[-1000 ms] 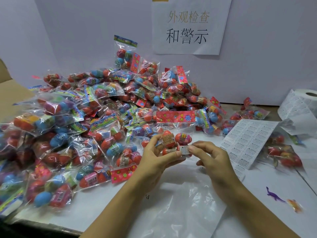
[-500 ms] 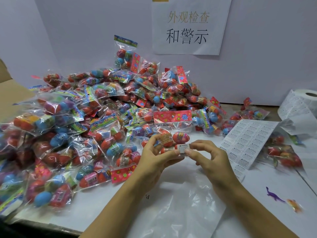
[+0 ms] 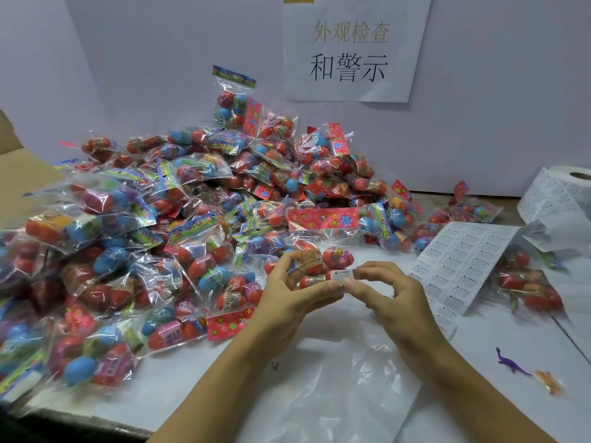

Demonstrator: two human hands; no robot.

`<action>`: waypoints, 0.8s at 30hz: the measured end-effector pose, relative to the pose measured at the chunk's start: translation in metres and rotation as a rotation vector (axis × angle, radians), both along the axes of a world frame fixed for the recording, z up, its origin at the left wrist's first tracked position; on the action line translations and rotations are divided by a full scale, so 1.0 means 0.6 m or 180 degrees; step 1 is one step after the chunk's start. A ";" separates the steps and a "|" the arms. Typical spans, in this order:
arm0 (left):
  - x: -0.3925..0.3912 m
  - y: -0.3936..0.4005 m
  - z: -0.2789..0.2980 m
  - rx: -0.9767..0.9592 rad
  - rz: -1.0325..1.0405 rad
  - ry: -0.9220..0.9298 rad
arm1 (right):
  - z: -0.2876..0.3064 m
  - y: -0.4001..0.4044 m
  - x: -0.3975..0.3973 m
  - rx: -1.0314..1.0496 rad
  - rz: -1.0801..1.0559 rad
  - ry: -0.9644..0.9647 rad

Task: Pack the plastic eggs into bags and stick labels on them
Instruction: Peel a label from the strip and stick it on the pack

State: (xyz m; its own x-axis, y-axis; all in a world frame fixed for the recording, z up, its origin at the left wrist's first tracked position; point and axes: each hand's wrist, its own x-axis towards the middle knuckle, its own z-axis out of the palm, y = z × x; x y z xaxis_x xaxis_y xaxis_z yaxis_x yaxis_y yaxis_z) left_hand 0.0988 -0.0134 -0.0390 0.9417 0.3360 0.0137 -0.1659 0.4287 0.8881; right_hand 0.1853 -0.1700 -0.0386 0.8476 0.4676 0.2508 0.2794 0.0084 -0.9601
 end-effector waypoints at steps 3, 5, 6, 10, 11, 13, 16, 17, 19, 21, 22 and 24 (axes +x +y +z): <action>0.000 0.001 0.003 -0.0080 0.0038 0.0023 | -0.003 -0.001 0.006 0.0022 0.0016 0.0050; 0.000 0.001 0.004 -0.0113 0.0051 0.0024 | -0.004 0.000 0.007 0.0040 0.0048 0.0080; 0.000 0.002 0.004 -0.0123 0.0051 0.0023 | -0.003 -0.001 0.006 0.0050 0.0053 0.0084; 0.000 0.005 0.001 -0.0095 0.0036 0.0030 | -0.005 -0.001 0.009 0.0072 0.0098 0.0146; -0.001 0.005 0.000 -0.0072 0.0020 0.0010 | -0.007 -0.002 0.010 0.0055 0.0110 0.0128; -0.002 0.004 0.000 -0.0011 -0.0015 -0.0043 | -0.006 -0.001 0.011 0.0025 0.0092 0.0134; -0.003 0.002 0.002 0.0033 -0.0014 -0.0036 | -0.002 -0.002 0.004 0.0069 0.0089 0.0169; -0.003 0.001 0.003 0.0056 -0.0002 -0.0012 | -0.002 -0.003 0.003 0.0054 0.0056 0.0072; -0.002 0.001 0.003 0.0128 0.0025 0.0027 | -0.003 -0.002 0.002 -0.0013 -0.0005 -0.0046; -0.003 0.000 0.003 0.0171 0.0013 0.0007 | -0.001 -0.001 0.001 -0.0033 0.0008 -0.0060; -0.003 -0.001 0.003 0.0188 -0.0008 -0.0012 | -0.001 -0.001 0.002 -0.0036 0.0009 -0.0045; -0.003 -0.001 0.003 0.0199 -0.0022 -0.0022 | -0.001 -0.002 0.004 -0.0042 -0.0002 -0.0022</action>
State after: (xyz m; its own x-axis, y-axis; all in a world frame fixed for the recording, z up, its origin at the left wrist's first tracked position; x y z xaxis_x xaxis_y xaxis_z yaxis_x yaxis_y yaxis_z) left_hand 0.0969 -0.0141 -0.0371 0.9438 0.3279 0.0411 -0.1694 0.3735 0.9120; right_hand 0.1879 -0.1709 -0.0392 0.8462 0.4704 0.2504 0.2861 -0.0044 -0.9582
